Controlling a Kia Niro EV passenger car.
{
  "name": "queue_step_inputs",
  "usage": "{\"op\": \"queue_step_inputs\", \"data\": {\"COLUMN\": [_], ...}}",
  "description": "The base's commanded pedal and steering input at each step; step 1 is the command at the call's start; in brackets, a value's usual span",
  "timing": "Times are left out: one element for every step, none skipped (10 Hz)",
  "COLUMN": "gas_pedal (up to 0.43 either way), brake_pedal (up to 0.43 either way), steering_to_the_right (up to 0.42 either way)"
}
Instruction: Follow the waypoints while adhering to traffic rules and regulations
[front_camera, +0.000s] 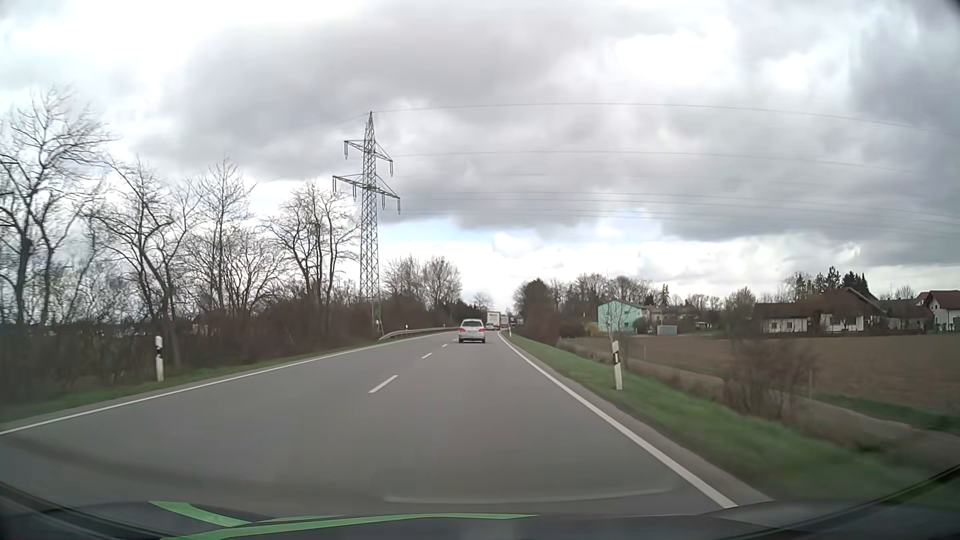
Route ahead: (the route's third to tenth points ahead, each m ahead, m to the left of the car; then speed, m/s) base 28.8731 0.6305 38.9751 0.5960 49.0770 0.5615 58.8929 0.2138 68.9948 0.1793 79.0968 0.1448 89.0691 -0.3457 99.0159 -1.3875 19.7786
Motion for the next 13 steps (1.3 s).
{"op": "queue_step_inputs", "data": {"gas_pedal": [0.248,0.248,0.248,0.248,0.248,0.24,0.24,0.24,0.24,0.24,0.24,0.228,0.22], "brake_pedal": [0.0,0.0,0.0,0.0,0.0,0.0,0.0,0.0,0.0,0.0,0.0,0.0,0.0], "steering_to_the_right": [0.003,0.003,0.003,0.003,0.003,0.003,0.003,0.003,0.002,0.002,0.002,0.002,0.002]}}
